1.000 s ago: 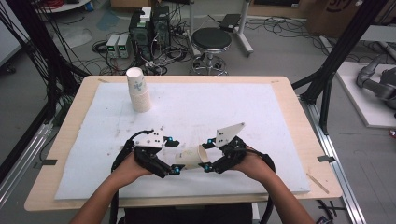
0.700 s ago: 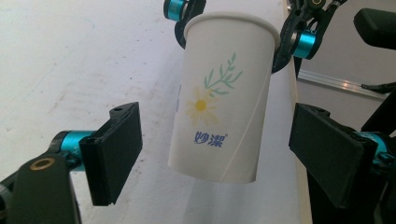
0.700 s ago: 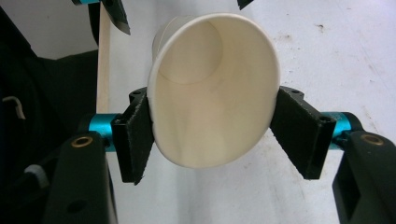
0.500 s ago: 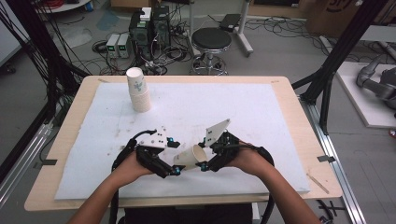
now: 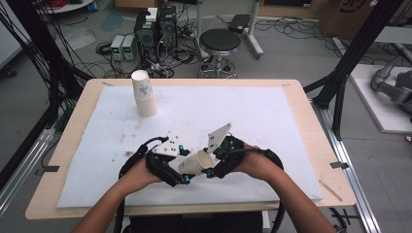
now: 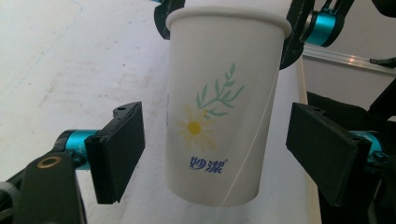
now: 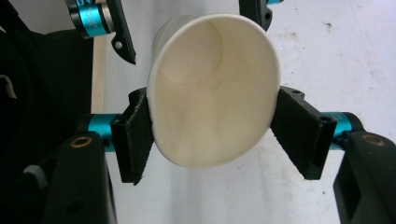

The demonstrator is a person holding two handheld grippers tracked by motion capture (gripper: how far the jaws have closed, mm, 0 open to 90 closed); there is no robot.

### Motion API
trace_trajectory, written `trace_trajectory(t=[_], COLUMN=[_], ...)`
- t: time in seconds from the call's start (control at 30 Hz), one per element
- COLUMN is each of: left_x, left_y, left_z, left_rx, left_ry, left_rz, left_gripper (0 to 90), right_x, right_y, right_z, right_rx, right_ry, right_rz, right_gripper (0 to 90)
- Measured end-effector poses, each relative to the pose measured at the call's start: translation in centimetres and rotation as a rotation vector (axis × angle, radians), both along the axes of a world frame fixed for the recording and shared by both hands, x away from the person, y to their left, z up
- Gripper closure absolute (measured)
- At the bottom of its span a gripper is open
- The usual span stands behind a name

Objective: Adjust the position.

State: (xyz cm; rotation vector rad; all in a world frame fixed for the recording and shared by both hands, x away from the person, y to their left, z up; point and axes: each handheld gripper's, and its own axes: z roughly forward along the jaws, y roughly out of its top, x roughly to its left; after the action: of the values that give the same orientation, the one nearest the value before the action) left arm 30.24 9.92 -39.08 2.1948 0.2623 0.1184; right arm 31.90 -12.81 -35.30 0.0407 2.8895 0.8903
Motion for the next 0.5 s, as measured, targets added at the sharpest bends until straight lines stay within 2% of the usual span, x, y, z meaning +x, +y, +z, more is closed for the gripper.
trace_trajectory(t=[0.33,0.5], left_x=[0.0,0.0], left_y=[-0.3,-0.6], left_z=[-0.2,-0.3], left_rx=[0.036,0.046], left_ry=[0.006,0.008], left_rz=[-0.006,-0.012], left_gripper=[23.3,25.7], right_x=[-0.1,-0.2], right_y=[1.1,1.6], right_z=[0.4,0.4], right_rx=[-0.068,-0.104], right_ry=[-0.033,-0.03], right_rz=[0.021,0.022], right_gripper=[33.3,33.2])
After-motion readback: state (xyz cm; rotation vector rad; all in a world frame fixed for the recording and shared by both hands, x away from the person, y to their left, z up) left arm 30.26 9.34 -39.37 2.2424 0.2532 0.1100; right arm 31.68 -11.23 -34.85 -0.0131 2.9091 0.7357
